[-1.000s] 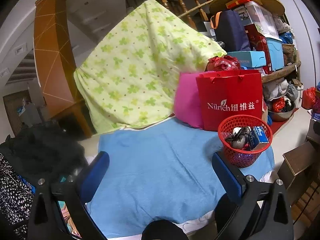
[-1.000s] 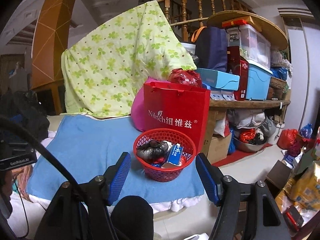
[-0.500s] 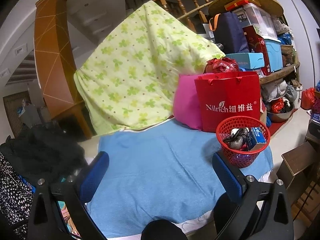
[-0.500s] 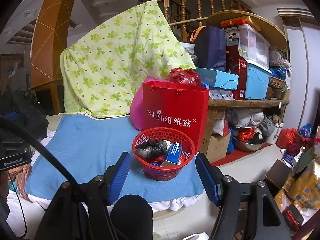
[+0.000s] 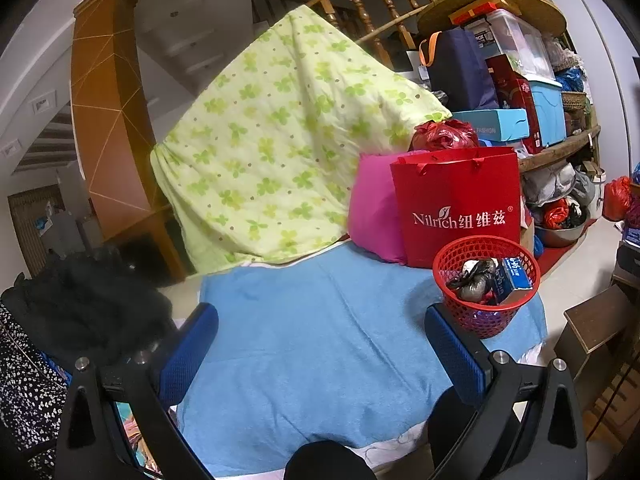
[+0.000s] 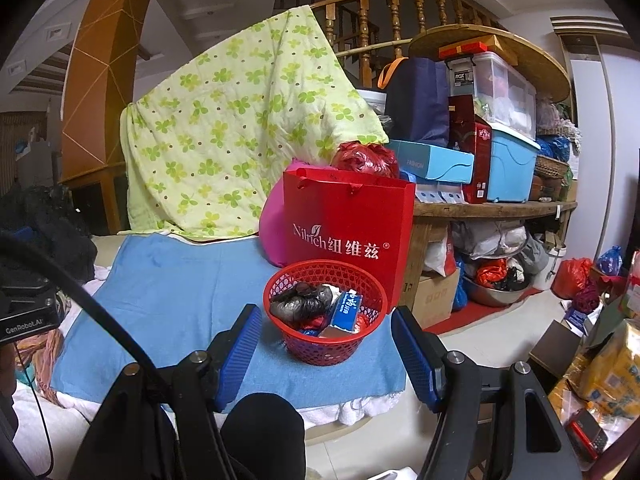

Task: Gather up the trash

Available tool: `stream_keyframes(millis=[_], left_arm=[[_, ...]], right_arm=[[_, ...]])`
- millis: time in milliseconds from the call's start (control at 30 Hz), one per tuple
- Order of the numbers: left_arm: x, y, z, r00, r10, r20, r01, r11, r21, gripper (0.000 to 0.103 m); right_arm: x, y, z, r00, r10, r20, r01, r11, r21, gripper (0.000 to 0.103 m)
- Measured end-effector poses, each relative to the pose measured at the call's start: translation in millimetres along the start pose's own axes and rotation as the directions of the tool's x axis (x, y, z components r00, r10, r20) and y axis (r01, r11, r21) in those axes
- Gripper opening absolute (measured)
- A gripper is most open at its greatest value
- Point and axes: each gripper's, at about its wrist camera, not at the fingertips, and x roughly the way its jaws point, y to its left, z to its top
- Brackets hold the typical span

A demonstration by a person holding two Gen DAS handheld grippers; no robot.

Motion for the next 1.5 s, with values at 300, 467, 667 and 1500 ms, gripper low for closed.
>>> stream_keyframes(millis=[300, 467, 667, 1500], left_arm=[[1.2, 1.3, -2.1, 1.000, 0.005, -0.009, -0.005, 1.000, 0.001, 0.102], [0.6, 1.8, -2.9, 1.000, 0.005, -0.005, -0.005, 1.000, -0.001, 0.102], [2.1, 1.2, -3.5, 1.000, 0.008, -0.004, -0.008, 1.000, 0.001, 0.102], [2.5, -0.7, -4.1, 1.000, 0.011, -0.006, -0.011, 1.000, 0.000, 0.102]], right_arm=[[0.2, 3.8, 2.3, 1.000, 0.003, -0.008, -0.003, 1.000, -0.003, 0.071], [0.3, 3.5, 2.2, 1.000, 0.004, -0.008, -0.004, 1.000, 0.000, 0.071], [0.6, 3.7, 2.3, 1.000, 0.006, -0.008, -0.006, 1.000, 0.000, 0.071], [4.9, 2.0, 4.1, 1.000, -0.002, -0.009, 0.002, 1.000, -0.001, 0.071]])
